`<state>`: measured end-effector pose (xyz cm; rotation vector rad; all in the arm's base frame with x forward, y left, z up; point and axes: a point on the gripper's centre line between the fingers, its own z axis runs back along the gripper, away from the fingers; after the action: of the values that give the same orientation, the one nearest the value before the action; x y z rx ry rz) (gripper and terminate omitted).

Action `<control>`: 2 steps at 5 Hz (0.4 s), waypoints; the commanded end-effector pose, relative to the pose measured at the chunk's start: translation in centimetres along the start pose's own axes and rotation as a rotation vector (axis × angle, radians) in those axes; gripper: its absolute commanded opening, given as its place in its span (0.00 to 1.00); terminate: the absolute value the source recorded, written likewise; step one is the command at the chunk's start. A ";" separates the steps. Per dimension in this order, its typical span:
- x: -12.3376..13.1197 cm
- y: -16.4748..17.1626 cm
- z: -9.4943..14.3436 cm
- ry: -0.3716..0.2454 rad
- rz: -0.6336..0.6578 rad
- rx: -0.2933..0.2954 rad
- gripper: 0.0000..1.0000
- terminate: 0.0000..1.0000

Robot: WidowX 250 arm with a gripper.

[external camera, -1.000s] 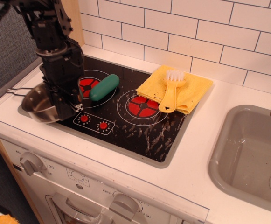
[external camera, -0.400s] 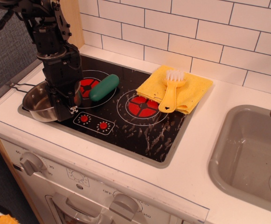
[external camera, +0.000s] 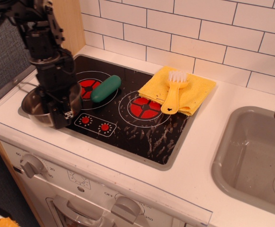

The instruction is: Move the pot to the bottom left corner of stove

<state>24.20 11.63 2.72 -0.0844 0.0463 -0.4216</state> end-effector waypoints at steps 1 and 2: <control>0.7 -2.2 3.9 -0.110 0.064 0.093 1.00 0.00; 1.1 -3.4 3.9 -0.120 0.138 0.104 1.00 0.00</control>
<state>23.58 7.90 5.91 -0.0231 -0.0458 -0.2651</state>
